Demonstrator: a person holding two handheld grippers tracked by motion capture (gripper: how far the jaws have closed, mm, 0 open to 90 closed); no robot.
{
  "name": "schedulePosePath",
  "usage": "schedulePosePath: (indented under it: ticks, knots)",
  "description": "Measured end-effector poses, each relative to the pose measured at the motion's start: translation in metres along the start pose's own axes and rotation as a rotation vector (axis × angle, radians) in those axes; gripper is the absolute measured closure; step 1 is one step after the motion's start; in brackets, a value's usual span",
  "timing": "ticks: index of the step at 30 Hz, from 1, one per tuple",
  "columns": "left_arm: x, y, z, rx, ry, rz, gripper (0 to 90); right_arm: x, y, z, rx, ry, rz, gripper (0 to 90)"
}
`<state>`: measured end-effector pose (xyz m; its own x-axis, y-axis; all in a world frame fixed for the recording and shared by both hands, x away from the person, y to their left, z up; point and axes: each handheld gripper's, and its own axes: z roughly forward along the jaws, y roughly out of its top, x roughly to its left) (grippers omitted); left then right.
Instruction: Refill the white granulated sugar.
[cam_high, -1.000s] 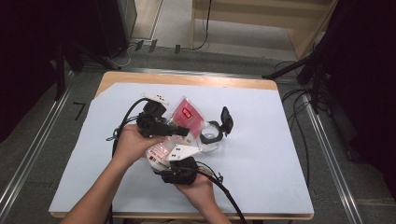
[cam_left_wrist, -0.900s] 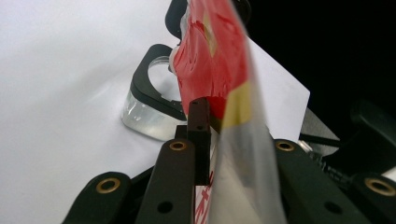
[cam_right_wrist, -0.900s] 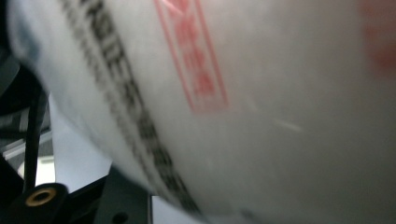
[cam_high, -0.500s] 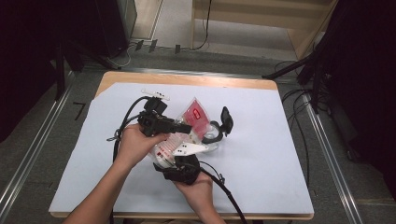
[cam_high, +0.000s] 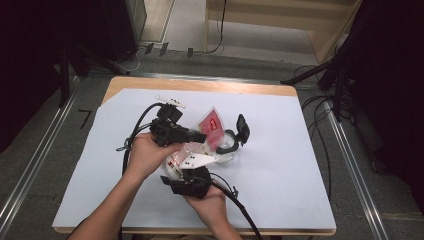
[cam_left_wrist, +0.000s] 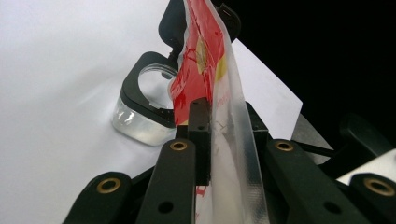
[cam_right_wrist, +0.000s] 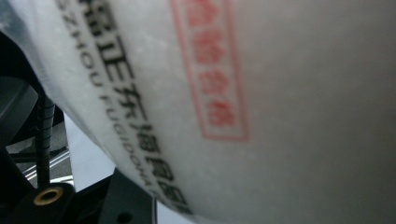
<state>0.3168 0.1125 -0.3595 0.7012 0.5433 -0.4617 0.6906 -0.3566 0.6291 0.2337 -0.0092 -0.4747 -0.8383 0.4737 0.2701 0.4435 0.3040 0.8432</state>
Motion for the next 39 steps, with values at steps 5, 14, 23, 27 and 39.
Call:
schedulePosePath:
  ticks: [5,14,23,27,39]
  knots:
    - [-0.003,0.013,0.002,0.046,0.008,-0.003,80.3,-0.001,0.004,-0.002,-0.015,0.013,0.023,60.7]
    - [-0.003,0.022,0.003,0.066,0.013,-0.011,80.3,-0.002,0.013,-0.004,-0.017,0.003,0.019,60.2]
    - [-0.002,0.016,-0.001,0.056,0.009,-0.028,75.2,-0.003,0.009,0.001,-0.015,0.052,0.072,61.3]
    - [-0.004,0.016,-0.005,0.038,0.001,-0.024,72.3,-0.004,0.011,-0.002,-0.044,0.059,0.088,61.3]
    - [-0.007,0.015,-0.009,0.042,0.058,-0.023,80.5,-0.006,0.015,-0.002,-0.047,0.074,0.078,60.7]
